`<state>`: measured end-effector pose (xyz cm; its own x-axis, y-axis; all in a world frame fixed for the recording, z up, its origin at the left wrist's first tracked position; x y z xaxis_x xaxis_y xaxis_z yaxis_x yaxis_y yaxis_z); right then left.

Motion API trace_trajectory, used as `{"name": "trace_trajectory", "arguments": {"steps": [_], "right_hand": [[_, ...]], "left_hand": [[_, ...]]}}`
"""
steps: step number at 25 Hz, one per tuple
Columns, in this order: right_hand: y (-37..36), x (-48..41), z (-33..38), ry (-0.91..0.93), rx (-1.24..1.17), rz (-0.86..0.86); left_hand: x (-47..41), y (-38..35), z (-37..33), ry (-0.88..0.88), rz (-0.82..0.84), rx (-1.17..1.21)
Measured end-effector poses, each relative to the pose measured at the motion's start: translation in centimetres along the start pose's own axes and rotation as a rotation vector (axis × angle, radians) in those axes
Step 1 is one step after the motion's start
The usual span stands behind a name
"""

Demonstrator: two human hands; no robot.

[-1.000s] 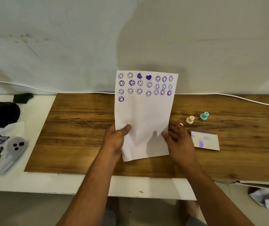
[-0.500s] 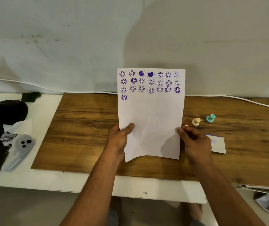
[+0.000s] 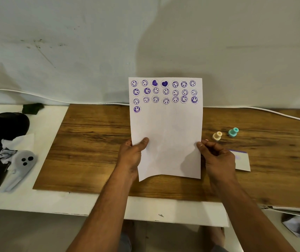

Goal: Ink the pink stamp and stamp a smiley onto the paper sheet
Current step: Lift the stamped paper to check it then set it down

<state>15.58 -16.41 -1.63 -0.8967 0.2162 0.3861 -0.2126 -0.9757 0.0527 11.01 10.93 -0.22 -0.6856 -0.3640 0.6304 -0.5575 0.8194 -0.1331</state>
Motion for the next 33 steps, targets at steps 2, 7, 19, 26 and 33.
{"name": "trace_trajectory", "arguments": {"steps": [2, 7, 19, 26, 33], "right_hand": [[-0.07, -0.07, -0.06, 0.004, 0.001, 0.005], [-0.21, -0.21, -0.21, -0.002, -0.009, 0.021], [-0.33, -0.34, -0.14, 0.009, -0.012, 0.036], [-0.31, -0.6, -0.06, 0.01, -0.019, 0.039], [-0.38, -0.26, 0.41, 0.034, 0.006, 0.047]], "left_hand": [[-0.04, 0.04, -0.02, -0.006, -0.003, 0.002], [-0.23, 0.26, 0.04, 0.001, -0.015, 0.001], [-0.45, 0.59, -0.02, -0.01, -0.025, 0.004], [-0.53, 0.64, -0.09, -0.017, -0.032, 0.003], [-0.97, 1.02, -0.25, -0.101, -0.07, -0.058]]}}
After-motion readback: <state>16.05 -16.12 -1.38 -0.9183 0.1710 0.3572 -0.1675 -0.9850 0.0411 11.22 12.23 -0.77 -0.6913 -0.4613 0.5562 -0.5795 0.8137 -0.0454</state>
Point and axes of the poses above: each hand's wrist, its own x-axis away from the middle knuckle, its own y-axis out of the back of the hand, z = x × y, the point moved 7 cm from there along -x, towards the middle knuckle, and after that the axes turned 2 degrees about y, right-handed, at the moved point
